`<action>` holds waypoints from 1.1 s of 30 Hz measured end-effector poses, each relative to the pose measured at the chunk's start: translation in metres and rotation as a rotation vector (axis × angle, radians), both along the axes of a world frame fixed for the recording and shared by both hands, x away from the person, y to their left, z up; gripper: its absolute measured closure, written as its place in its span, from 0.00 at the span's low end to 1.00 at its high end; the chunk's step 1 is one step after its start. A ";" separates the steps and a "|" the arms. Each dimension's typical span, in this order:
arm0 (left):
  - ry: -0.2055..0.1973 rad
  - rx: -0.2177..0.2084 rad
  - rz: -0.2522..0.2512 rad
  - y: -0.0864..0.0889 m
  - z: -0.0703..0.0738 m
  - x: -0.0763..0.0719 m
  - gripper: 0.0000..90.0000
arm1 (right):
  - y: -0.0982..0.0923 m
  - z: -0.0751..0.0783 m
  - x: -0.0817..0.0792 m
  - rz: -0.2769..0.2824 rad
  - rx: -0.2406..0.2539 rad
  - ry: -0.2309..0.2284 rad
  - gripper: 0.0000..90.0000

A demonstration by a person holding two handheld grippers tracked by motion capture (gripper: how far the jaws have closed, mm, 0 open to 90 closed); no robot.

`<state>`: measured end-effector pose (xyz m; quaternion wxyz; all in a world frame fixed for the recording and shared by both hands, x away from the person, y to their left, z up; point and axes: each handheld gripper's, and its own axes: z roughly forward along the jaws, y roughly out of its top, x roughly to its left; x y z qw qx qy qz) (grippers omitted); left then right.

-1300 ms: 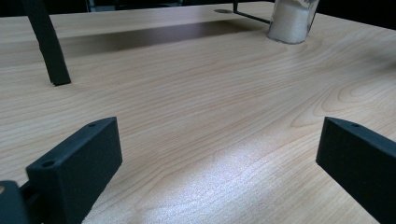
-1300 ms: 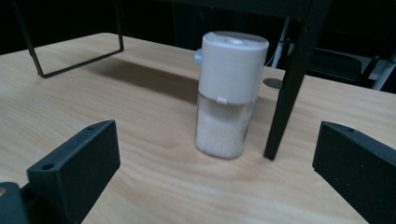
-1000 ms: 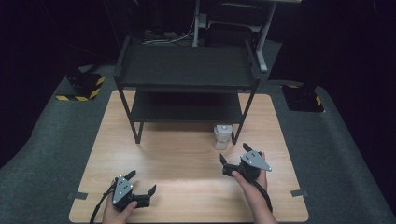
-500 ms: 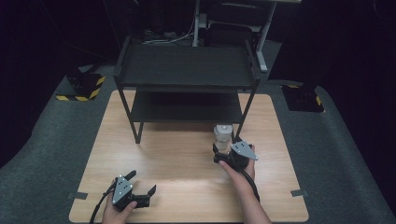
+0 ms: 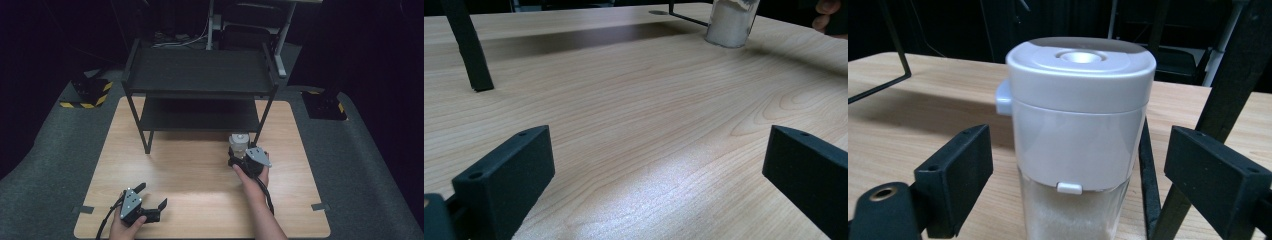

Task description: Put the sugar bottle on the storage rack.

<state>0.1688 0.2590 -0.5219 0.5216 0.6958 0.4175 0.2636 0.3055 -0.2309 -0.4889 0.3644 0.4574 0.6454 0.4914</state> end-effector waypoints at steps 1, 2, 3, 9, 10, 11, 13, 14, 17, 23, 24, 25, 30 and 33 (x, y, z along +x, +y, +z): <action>0.000 0.000 0.000 0.000 0.000 0.000 0.00 | 0.001 -0.001 0.002 -0.008 0.001 0.001 0.16; 0.000 -0.001 0.000 0.000 0.000 0.000 0.00 | 0.001 -0.001 0.002 -0.008 0.001 0.001 0.16; -0.001 -0.001 0.000 0.000 0.000 0.000 0.00 | 0.001 -0.001 0.003 -0.010 0.006 0.001 0.17; -0.002 -0.002 -0.002 0.000 0.000 0.000 0.00 | 0.006 -0.004 0.009 -0.020 0.019 -0.001 0.21; -0.003 -0.002 -0.002 0.000 0.000 0.000 0.00 | 0.009 -0.005 0.011 -0.027 0.014 -0.002 0.22; -0.003 -0.002 -0.002 0.000 -0.001 0.000 0.00 | 0.009 -0.005 0.011 -0.027 0.014 -0.002 0.22; -0.003 -0.002 -0.002 0.001 -0.001 0.000 0.00 | 0.012 -0.006 0.010 -0.040 0.020 -0.009 0.22; -0.003 -0.002 -0.003 0.001 -0.001 0.000 0.00 | 0.016 -0.008 0.009 -0.058 0.026 -0.016 0.23; -0.003 -0.002 -0.003 0.001 -0.001 0.000 0.00 | 0.017 -0.009 0.009 -0.050 0.027 -0.021 0.30; -0.004 -0.001 -0.004 0.001 -0.001 0.000 0.00 | 0.021 -0.009 0.011 -0.056 0.020 -0.024 0.32; -0.005 -0.001 -0.004 0.001 -0.001 0.000 0.00 | 0.022 -0.009 0.012 -0.058 0.021 -0.024 0.32; -0.005 -0.001 -0.004 0.001 -0.001 0.000 0.00 | 0.023 -0.009 0.012 -0.063 0.023 -0.022 0.32; -0.006 -0.001 -0.004 0.001 -0.001 0.000 0.00 | 0.025 -0.009 0.013 -0.071 0.023 -0.022 0.33; -0.004 -0.001 -0.007 0.001 -0.001 0.000 0.00 | 0.026 -0.009 0.014 -0.073 0.024 -0.020 0.33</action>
